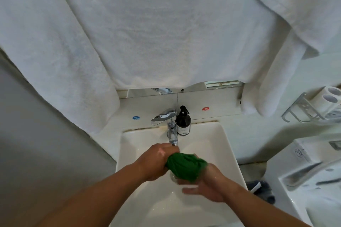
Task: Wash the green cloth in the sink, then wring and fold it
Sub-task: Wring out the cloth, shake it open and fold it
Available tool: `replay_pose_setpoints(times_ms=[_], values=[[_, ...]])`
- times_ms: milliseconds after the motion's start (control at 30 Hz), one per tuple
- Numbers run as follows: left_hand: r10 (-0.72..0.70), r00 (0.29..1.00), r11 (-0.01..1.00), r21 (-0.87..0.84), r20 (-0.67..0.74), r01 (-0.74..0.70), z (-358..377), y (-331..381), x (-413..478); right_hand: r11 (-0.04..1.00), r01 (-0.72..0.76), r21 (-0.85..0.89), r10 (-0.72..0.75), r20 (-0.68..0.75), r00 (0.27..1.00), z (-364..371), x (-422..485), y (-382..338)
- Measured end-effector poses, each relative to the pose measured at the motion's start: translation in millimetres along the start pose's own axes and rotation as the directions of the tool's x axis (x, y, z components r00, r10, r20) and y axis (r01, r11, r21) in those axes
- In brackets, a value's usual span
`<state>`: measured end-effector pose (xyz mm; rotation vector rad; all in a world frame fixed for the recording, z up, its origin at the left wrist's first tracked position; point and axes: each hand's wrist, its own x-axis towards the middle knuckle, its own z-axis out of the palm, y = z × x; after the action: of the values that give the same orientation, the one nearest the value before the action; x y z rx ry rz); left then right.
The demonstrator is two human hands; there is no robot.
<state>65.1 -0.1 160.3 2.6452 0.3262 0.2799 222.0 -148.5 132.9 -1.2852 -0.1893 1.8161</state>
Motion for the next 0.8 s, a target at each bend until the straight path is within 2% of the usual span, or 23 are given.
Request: replay_pose_setpoints(times_ms=[33, 67, 100, 133, 167, 200, 267, 300, 333, 367, 433, 533, 600, 733, 800], values=[[0.070, 0.997, 0.995, 0.070, -0.015, -0.069, 2.8, -0.8, 0.8, 0.982, -0.151, 0.112, 0.128, 0.192, 0.973, 3.0, 0.9, 1.5], [0.122, 0.992, 0.983, 0.140, -0.017, -0.118, 4.8, -0.8, 1.5, 0.963, -0.232, 0.137, 0.168, 0.368, 0.915, 3.2, 2.8, 2.1], [0.168, 0.986, 0.966, 0.202, -0.020, -0.161, 6.9, -2.3, 1.7, 0.959, -0.255, 0.121, 0.165, 0.494, 0.854, 3.7, 3.2, -1.7], [0.204, 0.979, 0.948, 0.250, -0.010, -0.195, 6.5, -4.4, 1.5, 0.972, -0.223, 0.073, 0.145, 0.560, 0.815, 4.3, 1.8, -7.3], [0.239, 0.971, 0.928, 0.295, 0.002, -0.229, 5.6, -8.1, 0.6, 0.984, -0.179, 0.002, 0.145, 0.577, 0.804, 7.7, -1.9, -13.1], [0.261, 0.965, 0.907, 0.335, 0.029, -0.255, 4.9, -13.4, -0.6, 0.983, -0.144, -0.113, 0.182, 0.529, 0.829, 11.1, -2.2, -17.5], [0.263, 0.957, 0.873, 0.393, 0.124, -0.290, 5.2, -20.5, -2.1, 0.901, -0.079, -0.426, 0.202, 0.252, 0.946, 20.7, 3.3, -20.3], [0.224, 0.958, 0.866, 0.415, 0.180, -0.281, 7.3, -19.7, -2.0, 0.799, -0.059, -0.598, 0.130, 0.075, 0.989, 27.5, 6.6, -20.5], [0.145, 0.961, 0.869, 0.435, 0.237, -0.238, 9.0, -14.9, -0.2, 0.648, -0.051, -0.760, 0.015, -0.054, 0.998, 32.9, 10.4, -20.3], [0.042, 0.960, 0.872, 0.459, 0.278, -0.171, 12.7, -8.9, 2.2, 0.470, -0.057, -0.881, -0.117, -0.127, 0.985, 36.6, 13.6, -18.8], [-0.214, 0.914, 0.868, 0.497, 0.345, 0.015, 22.2, 1.5, 6.4, 0.136, -0.116, -0.984, -0.318, -0.155, 0.936, 37.5, 19.2, -14.8], [-0.460, 0.829, 0.831, 0.482, 0.319, 0.276, 35.9, 9.6, 7.8, -0.248, -0.143, -0.958, -0.489, -0.004, 0.872, 27.8, 25.4, -14.1], [-0.552, 0.770, 0.820, 0.375, 0.319, 0.433, 45.1, 11.3, 5.7, -0.417, -0.110, -0.902, -0.511, 0.132, 0.850, 21.1, 28.4, -15.7], [-0.594, 0.715, 0.799, 0.171, 0.368, 0.576, 57.8, 19.8, 2.6, -0.604, -0.046, -0.796, -0.508, 0.340, 0.792, 6.5, 34.8, -17.6], [-0.644, 0.658, 0.700, -0.047, 0.391, 0.713, 64.0, 26.8, 1.1, -0.673, -0.030, -0.739, -0.497, 0.422, 0.758, -0.1, 36.5, -21.0]])
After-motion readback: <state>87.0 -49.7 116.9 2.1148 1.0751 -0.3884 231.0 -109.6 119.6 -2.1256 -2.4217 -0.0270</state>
